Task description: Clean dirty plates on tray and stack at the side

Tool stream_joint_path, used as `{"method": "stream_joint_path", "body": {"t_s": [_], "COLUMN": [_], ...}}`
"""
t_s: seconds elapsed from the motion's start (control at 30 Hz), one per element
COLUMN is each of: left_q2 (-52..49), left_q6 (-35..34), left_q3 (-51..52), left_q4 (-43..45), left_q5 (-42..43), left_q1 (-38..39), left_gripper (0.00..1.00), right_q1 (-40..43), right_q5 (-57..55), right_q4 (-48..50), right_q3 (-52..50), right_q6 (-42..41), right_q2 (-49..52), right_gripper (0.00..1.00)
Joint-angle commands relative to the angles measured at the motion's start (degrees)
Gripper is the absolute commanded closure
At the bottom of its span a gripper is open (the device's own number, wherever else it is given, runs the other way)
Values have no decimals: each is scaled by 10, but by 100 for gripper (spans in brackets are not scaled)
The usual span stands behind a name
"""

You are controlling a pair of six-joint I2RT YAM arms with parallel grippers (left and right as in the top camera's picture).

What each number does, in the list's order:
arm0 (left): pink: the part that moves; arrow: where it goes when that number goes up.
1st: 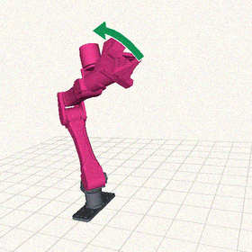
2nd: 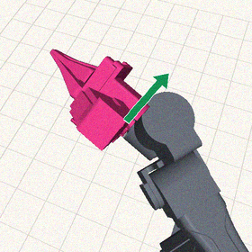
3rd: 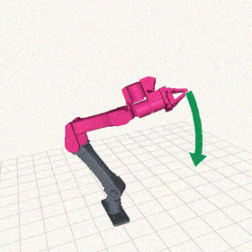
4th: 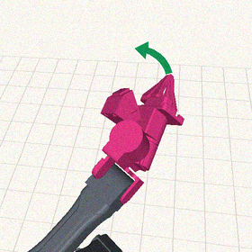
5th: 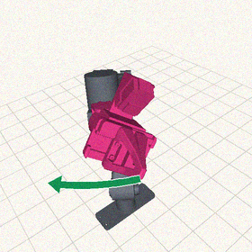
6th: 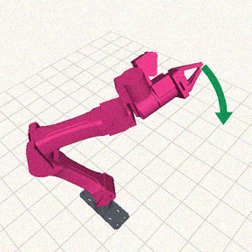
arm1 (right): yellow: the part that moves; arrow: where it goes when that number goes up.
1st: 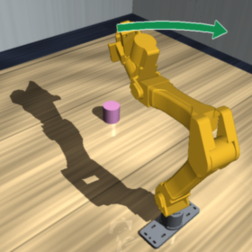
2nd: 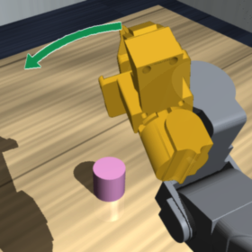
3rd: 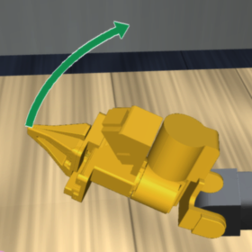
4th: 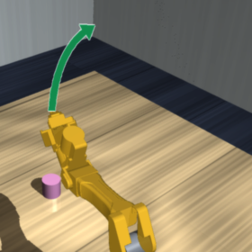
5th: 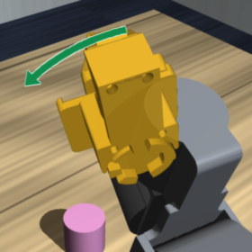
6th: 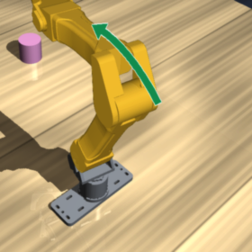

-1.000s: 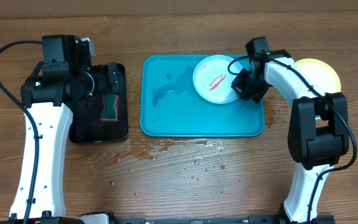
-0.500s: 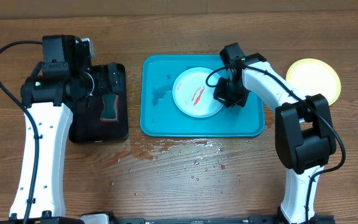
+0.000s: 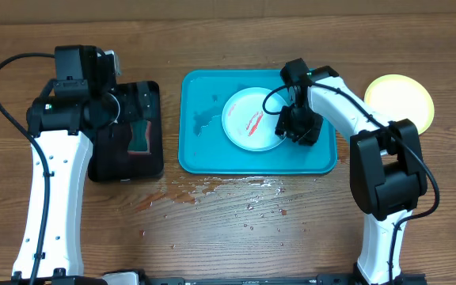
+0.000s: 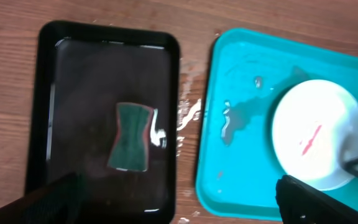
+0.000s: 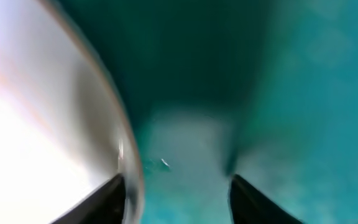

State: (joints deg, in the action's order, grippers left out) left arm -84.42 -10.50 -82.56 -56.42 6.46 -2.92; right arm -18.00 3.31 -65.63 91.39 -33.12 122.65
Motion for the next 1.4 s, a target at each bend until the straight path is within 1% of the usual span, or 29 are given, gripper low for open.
{"method": "stream_joint_path", "body": {"t_s": [0.0,0.03,0.1,0.2,0.23,0.53,0.77,0.9,0.93,1.07,1.27,1.37], "left_q2": [5,5,5,2,1,-35,-104,-156,-168,-203,-229,-235], "left_q6": [2,2,2,2,2,2,2,2,2,2,2,2], "left_q3": [-9,-7,3,32,45,155,200,201,201,201,201,202], "left_q4": [-12,-15,-16,1,11,124,224,253,258,272,281,286], "left_q5": [-58,-67,-84,-101,-100,-96,-98,-99,-98,-96,-94,-94], "left_q1": [3,3,3,3,3,3,3,3,3,3,3,3], "left_gripper": [0,0,0,0,0,0,0,6,9,16,40,48], "right_q1": [2,2,2,2,2,2,2,2,2,2,2,2], "right_q5": [-13,-13,-11,-11,-11,-10,-9,-9,-9,-9,-9,-9], "right_q4": [-15,-22,-27,-33,-36,-66,-77,-85,-87,-90,-87,-86], "right_q3": [41,47,52,52,52,52,52,52,52,52,52,52], "right_q6": [22,22,39,68,74,136,139,139,139,139,139,139], "right_q2": [-27,-40,-73,-133,-149,-312,-386,-398,-398,-397,-397,-397], "right_gripper": [38,35,24,2,0,0,0,0,0,0,0,0]}}
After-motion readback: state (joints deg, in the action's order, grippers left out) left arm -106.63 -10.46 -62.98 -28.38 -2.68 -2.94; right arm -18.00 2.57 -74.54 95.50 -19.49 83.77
